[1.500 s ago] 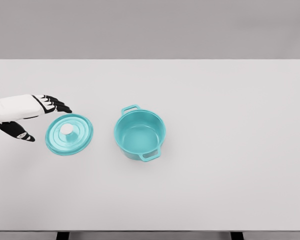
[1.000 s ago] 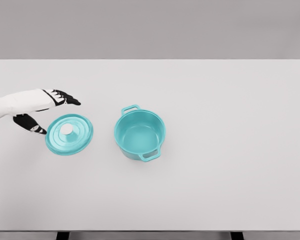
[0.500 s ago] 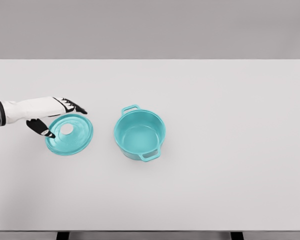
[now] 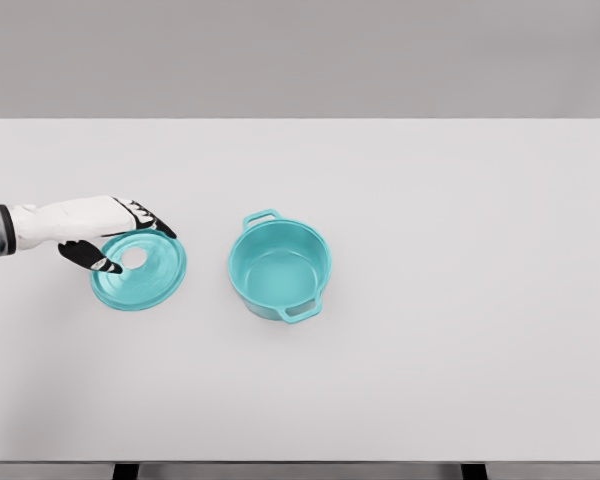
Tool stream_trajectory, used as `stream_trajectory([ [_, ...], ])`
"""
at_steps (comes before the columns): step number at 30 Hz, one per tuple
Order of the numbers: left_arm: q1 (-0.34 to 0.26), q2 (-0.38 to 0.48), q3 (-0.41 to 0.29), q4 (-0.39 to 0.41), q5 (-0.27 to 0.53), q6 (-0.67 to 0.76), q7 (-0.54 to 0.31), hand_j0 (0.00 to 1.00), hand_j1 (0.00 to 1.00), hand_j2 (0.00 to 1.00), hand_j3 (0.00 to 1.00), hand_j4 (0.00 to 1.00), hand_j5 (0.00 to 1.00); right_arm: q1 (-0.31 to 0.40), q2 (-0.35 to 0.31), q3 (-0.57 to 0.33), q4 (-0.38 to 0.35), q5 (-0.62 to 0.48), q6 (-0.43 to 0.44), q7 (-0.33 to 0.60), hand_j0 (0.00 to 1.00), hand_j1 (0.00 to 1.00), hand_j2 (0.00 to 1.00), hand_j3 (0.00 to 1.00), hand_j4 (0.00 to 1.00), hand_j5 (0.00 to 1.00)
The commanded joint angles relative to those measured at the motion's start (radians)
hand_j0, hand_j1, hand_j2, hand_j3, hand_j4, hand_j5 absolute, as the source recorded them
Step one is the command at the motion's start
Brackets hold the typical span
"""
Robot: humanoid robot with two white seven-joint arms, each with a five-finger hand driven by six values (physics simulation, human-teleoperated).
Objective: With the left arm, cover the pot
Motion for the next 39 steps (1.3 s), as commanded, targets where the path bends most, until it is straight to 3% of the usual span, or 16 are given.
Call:
stream_trajectory([
  [1, -0.001, 0.008, 0.001, -0.011, 0.008, 0.002, 0.002, 0.84, 0.84, 0.84, 0.84, 0.84, 0.84, -0.002, 0.0, 0.0, 0.0, 0.001, 0.0, 0.0, 1.0, 1.0, 1.0, 1.0, 1.0, 1.0],
  [5, 0.003, 0.01, -0.001, -0.008, 0.005, 0.002, 0.002, 0.77, 0.77, 0.77, 0.77, 0.77, 0.77, 0.0, 0.0, 0.0, 0.0, 0.0, 0.0, 0.0, 1.0, 1.0, 1.0, 1.0, 1.0, 1.0],
  [14, 0.018, 0.012, -0.001, 0.006, -0.01, 0.002, -0.004, 0.77, 0.77, 0.77, 0.77, 0.77, 0.77, -0.002, 0.0, 0.0, -0.001, 0.001, 0.0, 0.0, 1.0, 1.0, 1.0, 1.0, 1.0, 1.0],
  [17, 0.02, 0.012, -0.001, 0.007, -0.01, 0.002, -0.004, 0.68, 0.68, 0.68, 0.68, 0.68, 0.68, -0.002, 0.0, 0.0, -0.001, 0.001, 0.0, 0.0, 1.0, 1.0, 1.0, 1.0, 1.0, 1.0],
  [22, 0.028, 0.012, -0.002, 0.017, -0.013, 0.002, -0.004, 0.66, 0.66, 0.66, 0.66, 0.66, 0.66, -0.002, 0.0, 0.0, 0.0, 0.001, 0.0, 0.0, 1.0, 1.0, 1.0, 1.0, 1.0, 1.0],
  [27, 0.035, 0.012, -0.002, 0.018, -0.012, 0.002, -0.001, 0.55, 0.55, 0.55, 0.55, 0.55, 0.55, -0.002, 0.0, 0.0, -0.001, 0.0, 0.0, 0.0, 1.0, 1.0, 1.0, 1.0, 1.0, 1.0],
  [34, 0.04, 0.012, -0.002, 0.017, -0.013, 0.002, -0.002, 0.54, 0.54, 0.54, 0.54, 0.54, 0.54, -0.002, 0.0, 0.0, 0.0, 0.0, 0.0, 0.0, 1.0, 1.0, 1.0, 1.0, 1.0, 1.0],
  [39, 0.038, 0.013, -0.001, -0.037, -0.01, 0.002, -0.002, 0.54, 0.54, 0.54, 0.54, 0.54, 0.54, -0.002, 0.0, 0.0, 0.0, 0.0, 0.0, 0.0, 1.0, 1.0, 1.0, 1.0, 1.0, 1.0],
])
